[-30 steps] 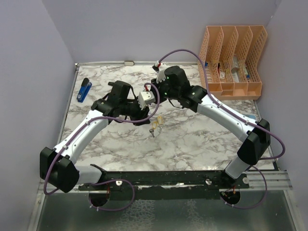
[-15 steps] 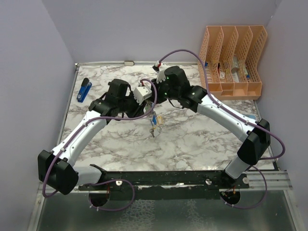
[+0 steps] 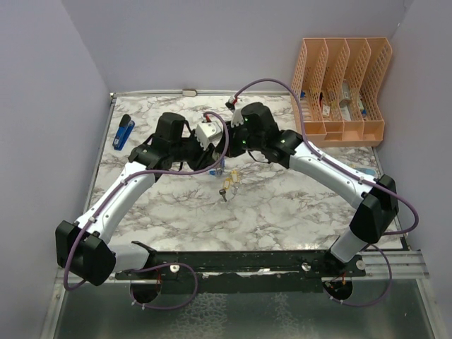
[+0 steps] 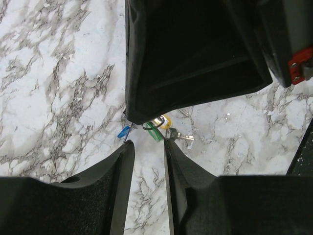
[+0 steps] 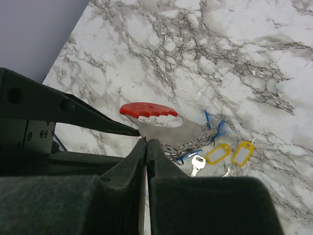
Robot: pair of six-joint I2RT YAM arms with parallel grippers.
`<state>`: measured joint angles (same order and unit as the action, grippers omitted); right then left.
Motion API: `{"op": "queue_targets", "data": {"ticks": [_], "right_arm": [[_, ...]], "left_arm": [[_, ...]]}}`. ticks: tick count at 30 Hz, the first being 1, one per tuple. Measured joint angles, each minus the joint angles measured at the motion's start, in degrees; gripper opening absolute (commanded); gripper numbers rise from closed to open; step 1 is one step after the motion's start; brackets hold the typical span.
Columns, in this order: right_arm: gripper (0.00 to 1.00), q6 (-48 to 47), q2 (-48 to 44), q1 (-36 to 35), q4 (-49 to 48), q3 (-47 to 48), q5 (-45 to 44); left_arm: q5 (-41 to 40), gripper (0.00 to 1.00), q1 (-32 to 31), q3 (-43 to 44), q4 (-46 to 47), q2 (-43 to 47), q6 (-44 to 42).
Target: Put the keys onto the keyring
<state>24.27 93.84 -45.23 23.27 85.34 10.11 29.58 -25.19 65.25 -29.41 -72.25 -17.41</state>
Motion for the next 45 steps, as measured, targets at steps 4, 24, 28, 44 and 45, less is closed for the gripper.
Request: {"op": "queue_targets", "data": {"ticks": [4,24,28,44,45], "right_arm": [[0.01,1.01,-0.28,0.0,-0.31,-0.79,0.24],[0.01,3.19,-1.4,0.0,-2.78,-0.92,1.16],[0.01,3.54,-1.4,0.0,-3.21,-0.94,1.14],[0.01,3.63,-1.79,0.0,-3.67,-1.11,1.38],[0.01,3.65,-1.9,0.0,-3.67,-1.16,1.38]], "left_arm": [[1.38,0.36,0.11,-0.17,1.14,0.0,-0.02],[2.14,0.37,0.83,-3.37,5.6,-0.07,0.81],[3.19,0.37,0.96,-3.32,6.29,-0.07,1.57],[11.43,0.14,4.63,-3.34,8.44,-0.07,2.29],[11.56,0.13,4.76,-3.34,8.57,-0.07,2.29]]}}
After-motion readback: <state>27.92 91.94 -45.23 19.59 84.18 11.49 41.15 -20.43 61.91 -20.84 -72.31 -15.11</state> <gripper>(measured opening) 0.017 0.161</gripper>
